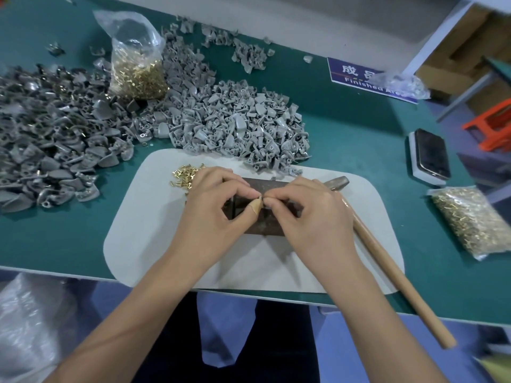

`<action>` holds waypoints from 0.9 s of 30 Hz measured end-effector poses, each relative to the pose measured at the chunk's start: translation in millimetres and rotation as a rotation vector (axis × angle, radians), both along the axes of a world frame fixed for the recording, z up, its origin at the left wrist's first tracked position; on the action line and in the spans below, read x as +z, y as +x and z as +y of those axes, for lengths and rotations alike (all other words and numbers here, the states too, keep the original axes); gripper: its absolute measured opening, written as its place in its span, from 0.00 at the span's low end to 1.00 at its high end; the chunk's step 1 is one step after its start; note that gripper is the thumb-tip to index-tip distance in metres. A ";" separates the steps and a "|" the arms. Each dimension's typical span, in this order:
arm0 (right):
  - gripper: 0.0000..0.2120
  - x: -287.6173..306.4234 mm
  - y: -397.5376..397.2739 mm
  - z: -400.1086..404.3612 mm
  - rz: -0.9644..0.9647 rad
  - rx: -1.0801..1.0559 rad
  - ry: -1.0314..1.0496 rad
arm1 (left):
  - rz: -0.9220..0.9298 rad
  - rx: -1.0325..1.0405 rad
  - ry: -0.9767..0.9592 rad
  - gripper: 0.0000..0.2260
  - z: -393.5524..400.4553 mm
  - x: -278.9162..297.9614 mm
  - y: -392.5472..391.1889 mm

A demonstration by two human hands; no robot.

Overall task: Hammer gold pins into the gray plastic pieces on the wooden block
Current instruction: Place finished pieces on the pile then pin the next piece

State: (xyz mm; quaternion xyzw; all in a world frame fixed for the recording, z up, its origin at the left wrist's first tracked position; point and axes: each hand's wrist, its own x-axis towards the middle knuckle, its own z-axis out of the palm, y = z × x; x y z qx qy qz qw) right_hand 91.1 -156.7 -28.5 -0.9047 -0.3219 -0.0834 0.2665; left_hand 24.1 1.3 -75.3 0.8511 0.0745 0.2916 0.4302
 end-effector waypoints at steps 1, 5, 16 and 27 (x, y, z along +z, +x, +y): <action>0.03 0.0 0.7 -0.6 0.006 0.011 -0.002 | 0.001 -0.001 0.005 0.04 0.3 0.4 -0.4; 0.03 3.8 7.0 -2.9 0.082 0.013 -0.034 | 0.004 -0.008 0.010 0.03 0.9 1.2 -0.6; 0.04 19.9 8.1 0.7 0.040 0.097 -0.169 | 0.011 -0.022 0.028 0.03 0.1 1.2 -1.6; 0.07 49.8 -6.2 22.4 -0.272 0.228 -0.721 | -0.011 -0.006 0.037 0.03 0.1 0.1 0.0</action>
